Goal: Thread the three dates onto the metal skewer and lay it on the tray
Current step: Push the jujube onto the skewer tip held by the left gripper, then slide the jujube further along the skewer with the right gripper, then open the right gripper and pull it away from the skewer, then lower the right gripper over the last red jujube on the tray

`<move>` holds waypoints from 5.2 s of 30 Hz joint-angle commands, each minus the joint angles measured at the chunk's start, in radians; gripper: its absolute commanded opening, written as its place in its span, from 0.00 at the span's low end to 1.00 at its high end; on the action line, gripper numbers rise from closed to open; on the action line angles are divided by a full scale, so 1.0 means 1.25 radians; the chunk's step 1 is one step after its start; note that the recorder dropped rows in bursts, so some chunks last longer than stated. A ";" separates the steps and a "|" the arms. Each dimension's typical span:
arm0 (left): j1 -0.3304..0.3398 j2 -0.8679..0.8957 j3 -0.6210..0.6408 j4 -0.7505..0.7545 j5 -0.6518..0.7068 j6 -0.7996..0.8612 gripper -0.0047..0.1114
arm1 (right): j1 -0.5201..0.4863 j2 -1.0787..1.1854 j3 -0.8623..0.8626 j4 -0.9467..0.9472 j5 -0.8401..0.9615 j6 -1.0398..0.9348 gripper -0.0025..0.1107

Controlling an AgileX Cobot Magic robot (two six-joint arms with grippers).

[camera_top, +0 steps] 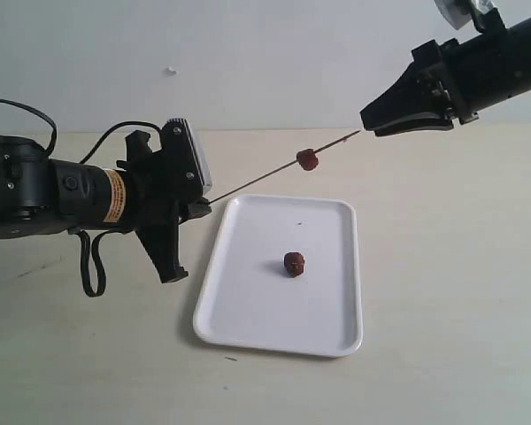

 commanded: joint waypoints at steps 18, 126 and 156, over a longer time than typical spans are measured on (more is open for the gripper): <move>-0.003 0.000 0.003 -0.001 -0.019 -0.001 0.04 | 0.006 0.004 -0.006 -0.001 0.003 0.000 0.28; -0.001 0.000 0.003 -0.032 -0.104 -0.028 0.04 | 0.110 0.001 -0.016 -0.006 -0.025 0.014 0.60; 0.130 0.000 -0.053 -0.110 0.109 -0.324 0.04 | 0.409 -0.124 0.122 -0.713 -0.315 0.440 0.57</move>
